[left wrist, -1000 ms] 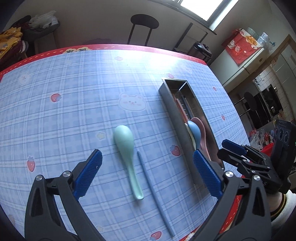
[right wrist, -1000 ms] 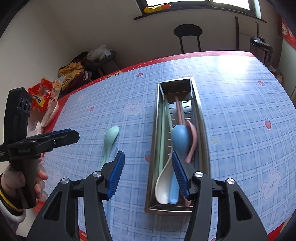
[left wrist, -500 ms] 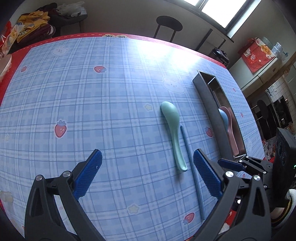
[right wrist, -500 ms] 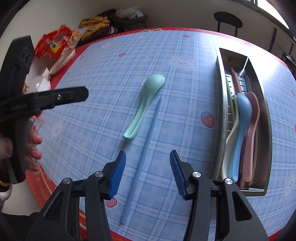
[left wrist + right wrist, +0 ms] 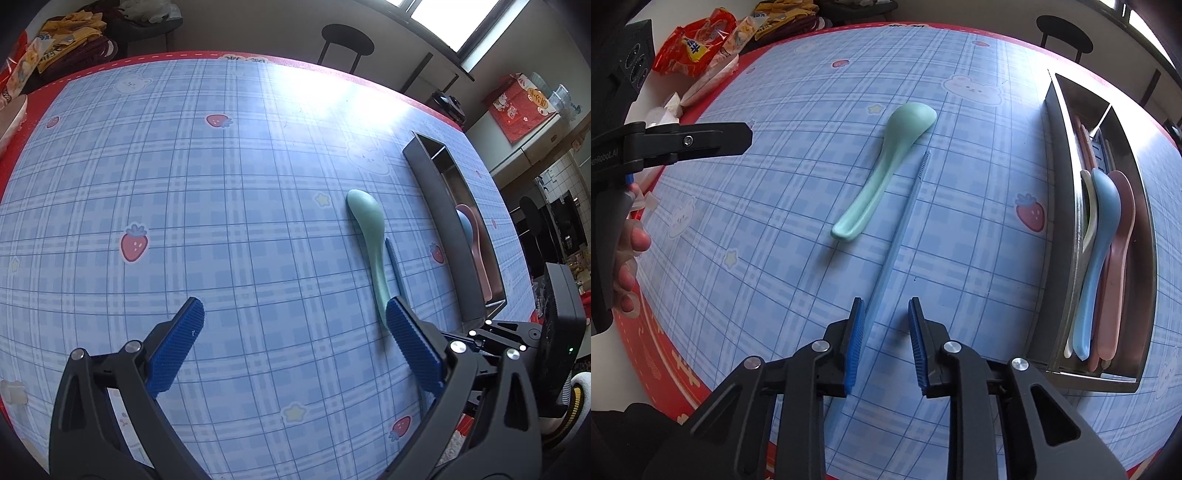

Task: Organize utensils
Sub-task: 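Close the right tool on the blue chopstick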

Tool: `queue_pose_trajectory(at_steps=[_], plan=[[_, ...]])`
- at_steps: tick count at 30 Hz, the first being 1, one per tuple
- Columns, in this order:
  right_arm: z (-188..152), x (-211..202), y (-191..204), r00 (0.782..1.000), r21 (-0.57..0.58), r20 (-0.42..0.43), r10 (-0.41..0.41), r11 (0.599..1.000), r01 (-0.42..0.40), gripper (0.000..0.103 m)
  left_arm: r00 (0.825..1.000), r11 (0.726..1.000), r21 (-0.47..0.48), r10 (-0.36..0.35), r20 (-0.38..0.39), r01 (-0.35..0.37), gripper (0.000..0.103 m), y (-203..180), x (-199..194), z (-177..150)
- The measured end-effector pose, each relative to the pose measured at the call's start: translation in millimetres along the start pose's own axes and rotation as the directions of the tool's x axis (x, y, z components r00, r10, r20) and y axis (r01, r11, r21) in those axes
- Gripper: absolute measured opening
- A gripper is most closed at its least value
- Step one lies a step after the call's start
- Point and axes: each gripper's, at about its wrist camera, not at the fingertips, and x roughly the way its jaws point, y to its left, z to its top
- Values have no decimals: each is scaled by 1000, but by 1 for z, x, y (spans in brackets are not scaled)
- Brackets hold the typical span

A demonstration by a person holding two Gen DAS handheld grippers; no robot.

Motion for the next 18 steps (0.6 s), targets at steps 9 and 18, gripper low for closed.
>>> queue_pose_trajectory(at_steps=[9,18], plan=[[-2,-4,-9,1000,33,2,3,999,-3,8,997,999,18,-38,-74,39,97,-19,28,2],[-12,-8,-17,1000,55,-17,9,998,-8,7,997,1000,25,-2,-83,4,93,-31,47,13]])
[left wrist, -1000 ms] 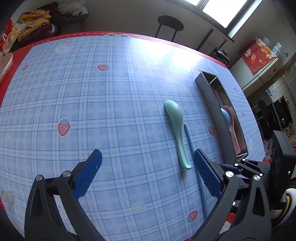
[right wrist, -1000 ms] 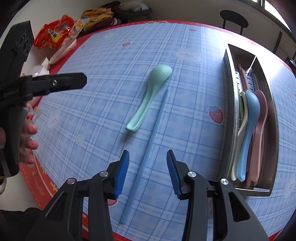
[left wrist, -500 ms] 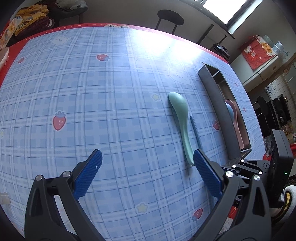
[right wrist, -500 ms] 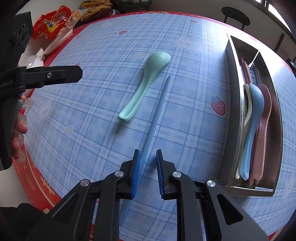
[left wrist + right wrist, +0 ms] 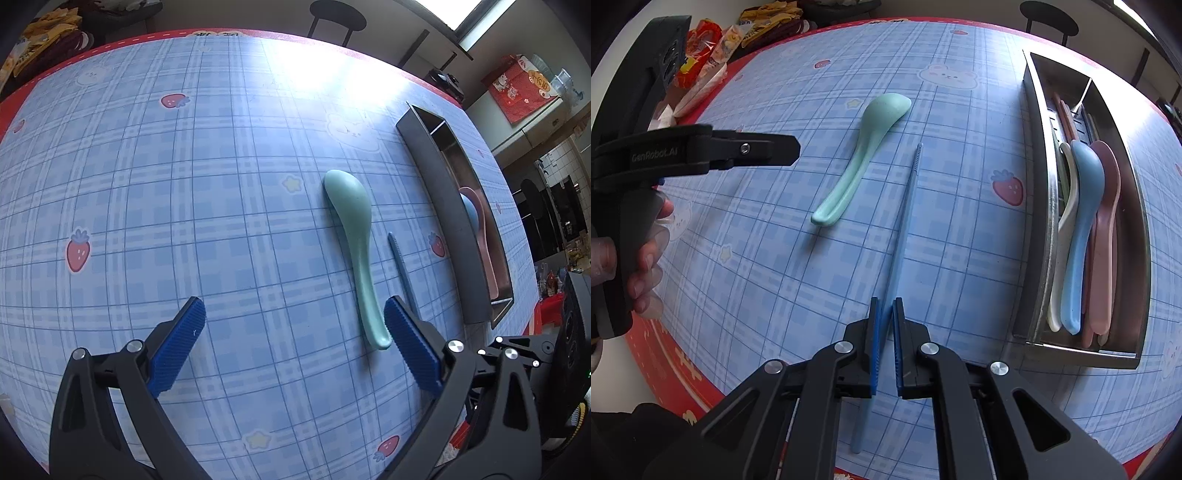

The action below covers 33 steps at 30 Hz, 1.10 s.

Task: Organize utensils
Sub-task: 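Close the right tool on the blue chopstick, then close the left tool on the green spoon while the right tool holds the blue chopstick, then lift and carry the green spoon and blue chopstick toward the steel tray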

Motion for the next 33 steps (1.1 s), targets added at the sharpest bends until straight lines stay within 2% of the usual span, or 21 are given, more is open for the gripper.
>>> queue_pose_trajectory(at_steps=[1,3,7,10,15,18,22,26,28,33], plan=[[-1,0,1,1000,-6,-3,-5,1000,5,7,1000,1000,3,2,-3,-2,89,-1,2,2],[-3,-2,1,1000,-14,-8,-15,1000,15,7,1000,1000,7,9,-16,-9,74,-4,6,4],[-7,-6,-9,1000,15,-6,-24,1000,24,7,1000,1000,12,-23,-20,23,71,-13,14,10],[-9,-7,-18,1000,44,-7,-29,999,30,7,997,997,15,-75,-15,75,66,-23,19,16],[-14,-10,-24,1000,46,-1,-25,999,25,6,991,991,4,-135,1,135,50,-37,38,29],[-11,-9,-23,1000,45,1,-20,999,20,7,990,990,24,-139,2,139,42,-45,48,35],[-12,-9,-24,1000,45,3,-19,999,19,7,990,990,43,-138,5,138,41,-52,54,42],[-12,-8,-22,1000,47,2,-16,999,16,7,993,991,62,-118,8,117,30,-55,59,47],[-12,-8,-22,1000,48,2,-15,999,15,7,993,990,73,-118,6,117,29,-53,59,47],[-12,-8,-25,1000,52,3,-12,999,12,7,995,982,164,-96,6,93,22,-56,51,38]])
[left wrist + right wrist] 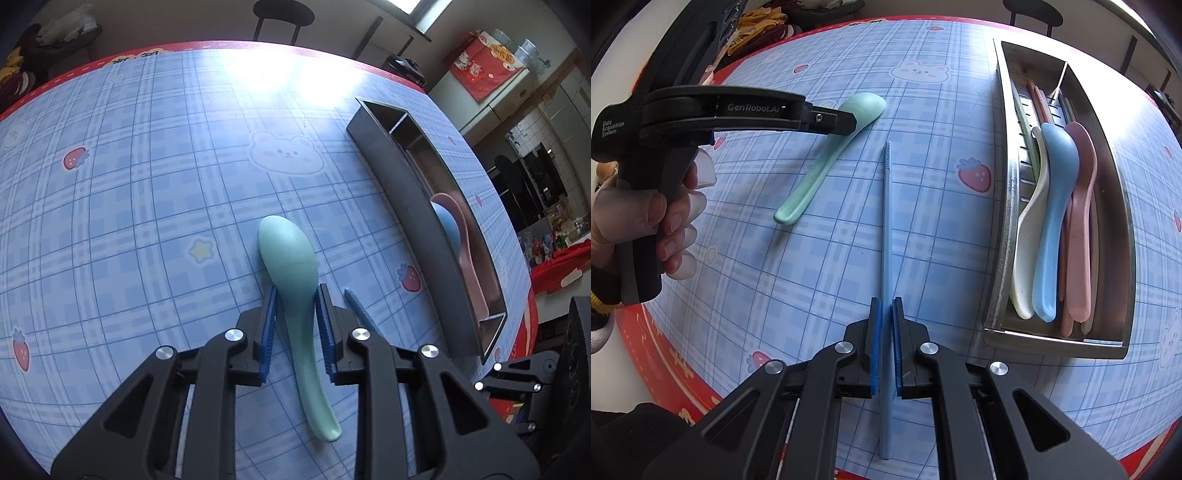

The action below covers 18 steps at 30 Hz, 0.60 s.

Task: Organize utensils
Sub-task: 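Lift and carry the green spoon and blue chopstick toward the steel tray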

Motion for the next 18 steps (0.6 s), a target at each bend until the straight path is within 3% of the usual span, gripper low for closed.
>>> queue_pose_trajectory(at_steps=[6,18], plan=[[0,1,0,1000,3,1,-1,1000,1,7,999,994,109,-3,-40,7,11,-16,0,-15],[0,0,-1,1000,12,7,16,1000,-17,7,995,979,201,35,-94,-15,11,-19,-9,-48]])
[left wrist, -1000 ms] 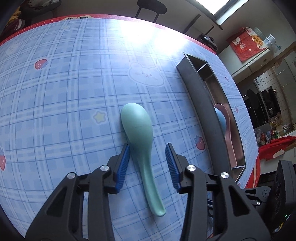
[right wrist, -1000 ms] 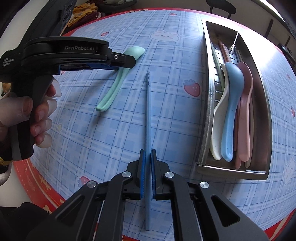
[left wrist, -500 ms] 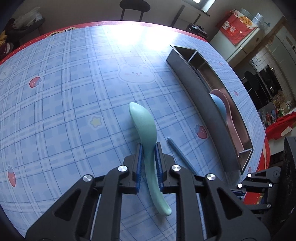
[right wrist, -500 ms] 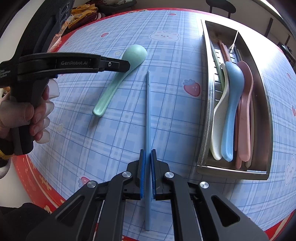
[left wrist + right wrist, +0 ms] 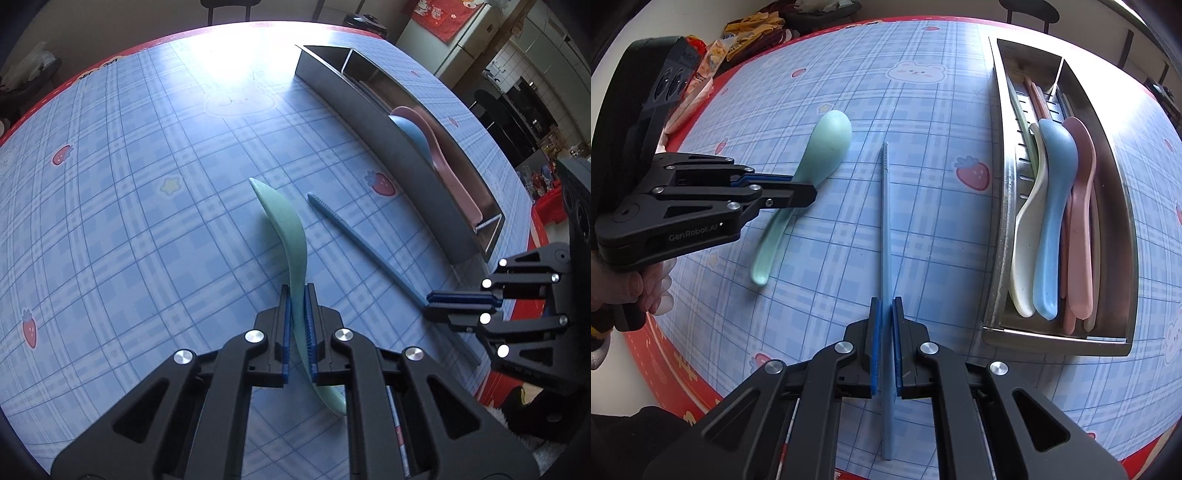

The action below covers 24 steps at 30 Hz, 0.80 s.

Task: Organize utensils
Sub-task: 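Lift and carry the green spoon and blue chopstick toward the steel tray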

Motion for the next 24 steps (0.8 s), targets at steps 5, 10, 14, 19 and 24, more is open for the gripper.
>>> queue_pose_trajectory(at_steps=[5,10,14,19,24], plan=[[-2,1,7,1000,-44,2,-27,999,27,7,1000,1000,-4,-12,-21,12,11,20,-11,-16],[-1,2,8,999,-59,3,-42,997,42,7,999,999,-23,-27,-39,26,13,31,-16,-28],[-1,2,8,999,-66,1,-42,997,42,7,999,999,-30,-15,-31,14,13,29,-16,-30],[1,3,7,999,-71,-2,-40,997,40,7,1000,1000,-24,19,-2,-19,13,24,-18,-35],[0,3,9,999,-74,-4,-43,996,43,7,1000,999,-48,20,14,-20,13,24,-21,-38]])
